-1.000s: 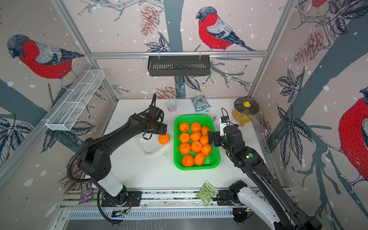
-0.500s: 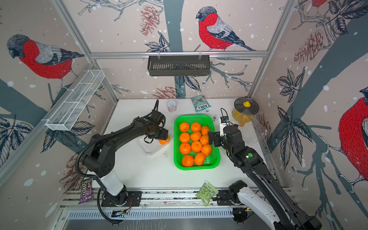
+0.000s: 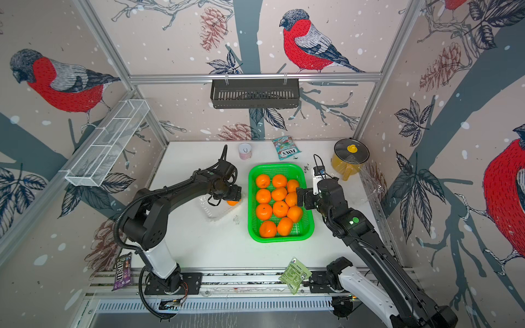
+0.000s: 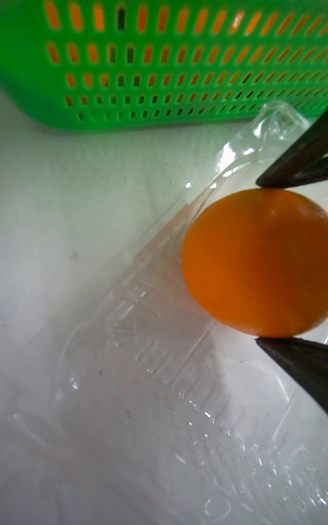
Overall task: Take oranges out of containers
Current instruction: Pick up the orange from the packing box.
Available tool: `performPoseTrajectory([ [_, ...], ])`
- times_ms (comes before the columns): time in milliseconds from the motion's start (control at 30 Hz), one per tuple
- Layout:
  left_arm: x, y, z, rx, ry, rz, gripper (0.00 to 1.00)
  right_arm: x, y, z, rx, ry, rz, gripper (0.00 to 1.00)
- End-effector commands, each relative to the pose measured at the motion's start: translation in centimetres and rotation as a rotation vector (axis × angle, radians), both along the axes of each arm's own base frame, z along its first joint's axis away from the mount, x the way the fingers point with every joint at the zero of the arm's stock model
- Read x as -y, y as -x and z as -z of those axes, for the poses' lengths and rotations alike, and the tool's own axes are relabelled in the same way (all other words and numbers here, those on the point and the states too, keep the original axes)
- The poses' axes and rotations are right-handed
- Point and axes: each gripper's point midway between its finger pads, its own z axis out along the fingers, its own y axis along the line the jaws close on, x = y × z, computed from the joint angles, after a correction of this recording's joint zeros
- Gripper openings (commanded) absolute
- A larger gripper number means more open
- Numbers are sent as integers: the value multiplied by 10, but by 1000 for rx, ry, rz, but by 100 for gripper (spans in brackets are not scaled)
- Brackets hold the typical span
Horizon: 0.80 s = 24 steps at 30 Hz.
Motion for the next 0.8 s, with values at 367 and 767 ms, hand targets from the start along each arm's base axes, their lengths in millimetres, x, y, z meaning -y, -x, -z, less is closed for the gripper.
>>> performPoseTrajectory([
  [367, -10, -3, 13, 2, -33, -92, 72, -3, -3, -7, 28, -17, -8, 99],
  [767, -18, -5, 7, 38, -38, -153, 60, -2, -1, -10, 31, -16, -6, 99],
])
